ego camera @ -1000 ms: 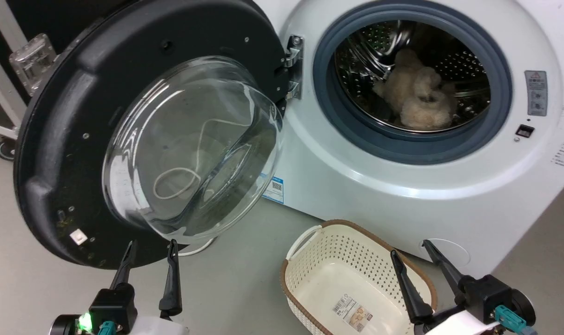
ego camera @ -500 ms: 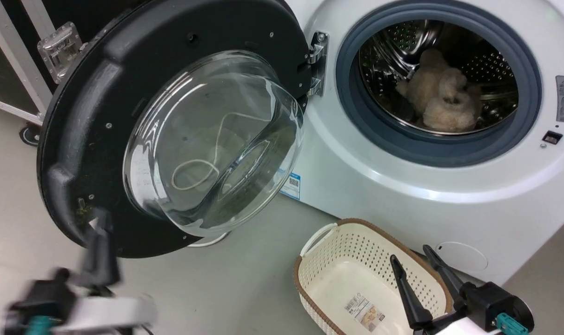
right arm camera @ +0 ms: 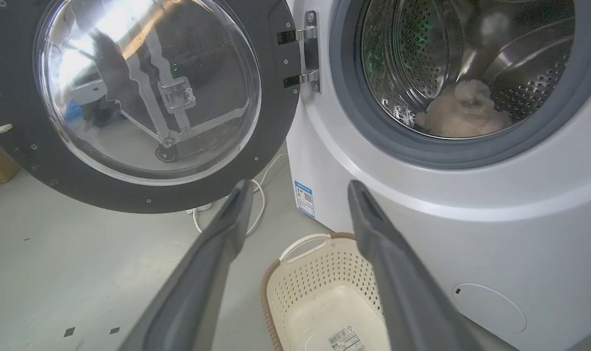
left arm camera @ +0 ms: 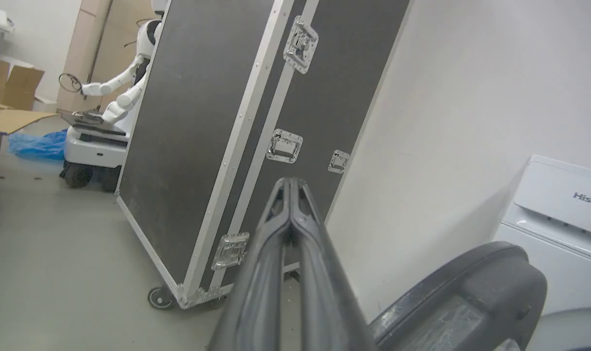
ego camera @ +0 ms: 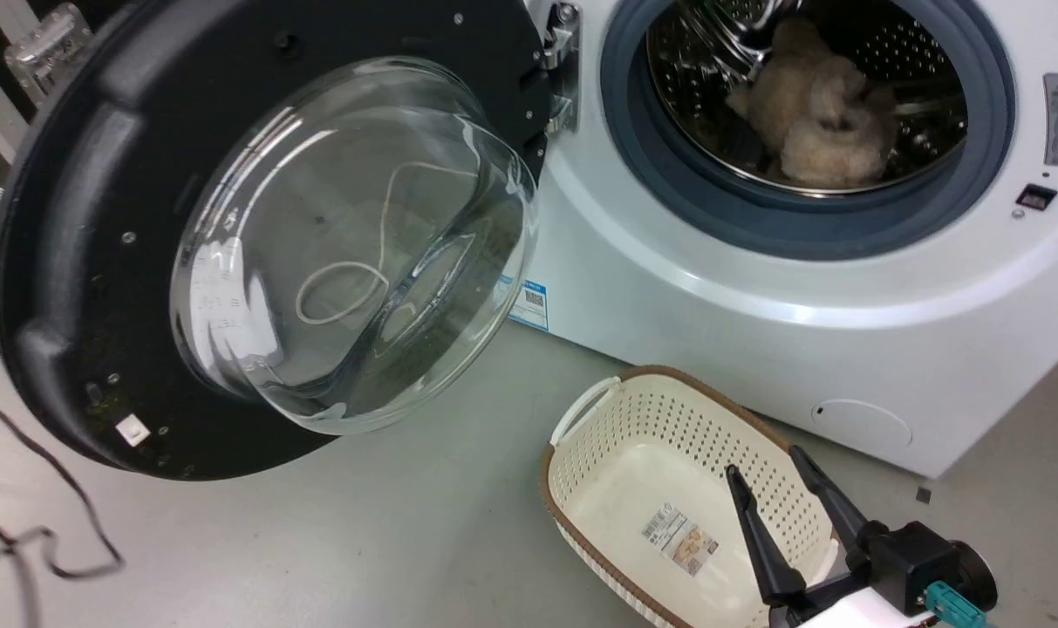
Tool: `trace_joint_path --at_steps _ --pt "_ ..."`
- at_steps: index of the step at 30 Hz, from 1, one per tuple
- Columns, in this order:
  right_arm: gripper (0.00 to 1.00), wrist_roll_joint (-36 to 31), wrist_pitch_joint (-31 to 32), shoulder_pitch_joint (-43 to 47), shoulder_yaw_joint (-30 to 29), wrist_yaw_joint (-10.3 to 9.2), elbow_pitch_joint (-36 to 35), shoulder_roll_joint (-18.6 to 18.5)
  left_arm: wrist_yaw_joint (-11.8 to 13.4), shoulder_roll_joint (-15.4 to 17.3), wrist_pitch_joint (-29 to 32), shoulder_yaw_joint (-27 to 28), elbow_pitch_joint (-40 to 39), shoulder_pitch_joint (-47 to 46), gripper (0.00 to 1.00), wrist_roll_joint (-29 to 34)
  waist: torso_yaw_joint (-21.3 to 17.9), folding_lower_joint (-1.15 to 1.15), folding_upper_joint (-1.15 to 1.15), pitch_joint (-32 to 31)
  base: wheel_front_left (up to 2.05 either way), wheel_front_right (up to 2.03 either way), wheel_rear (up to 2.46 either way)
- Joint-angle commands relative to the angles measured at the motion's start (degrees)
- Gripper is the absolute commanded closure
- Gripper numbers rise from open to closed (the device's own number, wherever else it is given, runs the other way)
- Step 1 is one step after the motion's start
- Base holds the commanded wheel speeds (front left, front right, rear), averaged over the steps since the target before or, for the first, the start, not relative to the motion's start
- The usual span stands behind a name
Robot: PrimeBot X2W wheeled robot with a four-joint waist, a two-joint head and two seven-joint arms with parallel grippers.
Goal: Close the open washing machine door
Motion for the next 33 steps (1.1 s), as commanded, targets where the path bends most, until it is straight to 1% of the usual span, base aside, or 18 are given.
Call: trace_joint_path --at_steps 1,3,6,9,11,15,18,22,26,30,33 --pt "0.0 0.7 -0.7 -1.0 0.4 0.05 0.1 -0.6 0.6 1.9 3.4 1.7 3.0 -2.7 1.0 -3.1 -0.4 0.0 0.0 0.8 0.0 0.0 0.0" --pt "0.0 0.9 -0.9 -1.2 0.7 0.06 0.2 -0.9 1.2 4.2 6.7 3.7 6.7 -5.7 1.0 -6.5 -0.6 0.0 0.0 1.3 0.0 0.0 0.0" --pt "0.0 1.3 -1.2 -1.5 1.2 0.06 0.5 -1.2 2.5 6.2 12.5 5.7 12.6 -9.1 1.0 -11.3 -0.8 0.0 0.0 1.9 0.0 0.0 0.0" --pt "0.0 1.5 -1.2 -1.8 1.5 0.06 0.6 -1.4 3.5 6.1 18.9 6.3 17.6 -11.5 1.0 -16.4 -1.2 0.0 0.0 2.4 0.0 0.0 0.0" --pt "0.0 1.6 -1.2 -2.0 1.5 0.06 0.6 -1.6 4.7 5.1 23.3 7.2 20.4 -12.9 1.0 -20.5 -1.3 0.0 0.0 2.6 0.0 0.0 0.0" --pt "0.0 1.8 -1.2 -2.4 1.7 0.06 0.8 -1.9 5.7 3.6 32.2 7.2 23.4 -13.2 1.0 -26.4 -1.5 0.0 0.0 2.8 0.0 0.0 0.0" --pt "0.0 1.8 -1.2 -2.6 1.7 0.06 1.0 -2.0 5.5 2.4 36.9 7.4 23.2 -12.5 1.0 -30.1 -1.7 0.0 0.0 2.8 0.0 0.0 0.0" --pt "0.0 1.8 -1.2 -2.6 1.4 0.06 1.2 -1.9 4.5 1.0 42.8 6.6 21.0 -9.7 1.0 -33.3 -1.8 0.0 0.0 2.5 0.0 0.0 0.0" --pt "0.0 1.8 -1.2 -2.3 1.0 0.06 1.5 -1.7 3.4 -0.1 46.2 5.9 17.6 -6.4 1.0 -34.8 -1.8 0.0 0.0 1.5 0.0 0.0 0.0" --pt "0.0 1.7 -1.2 -2.2 0.1 0.06 2.0 -1.2 2.9 -2.7 50.4 4.7 14.0 -2.9 1.0 -37.4 -2.0 0.0 0.0 0.0 0.0 0.0 0.0" --pt "0.0 1.6 -1.2 -2.1 -0.6 0.06 2.3 -0.7 3.1 -5.3 54.2 4.0 10.2 0.3 1.0 -40.3 -2.5 0.0 0.0 -1.5 0.0 0.0 0.0"
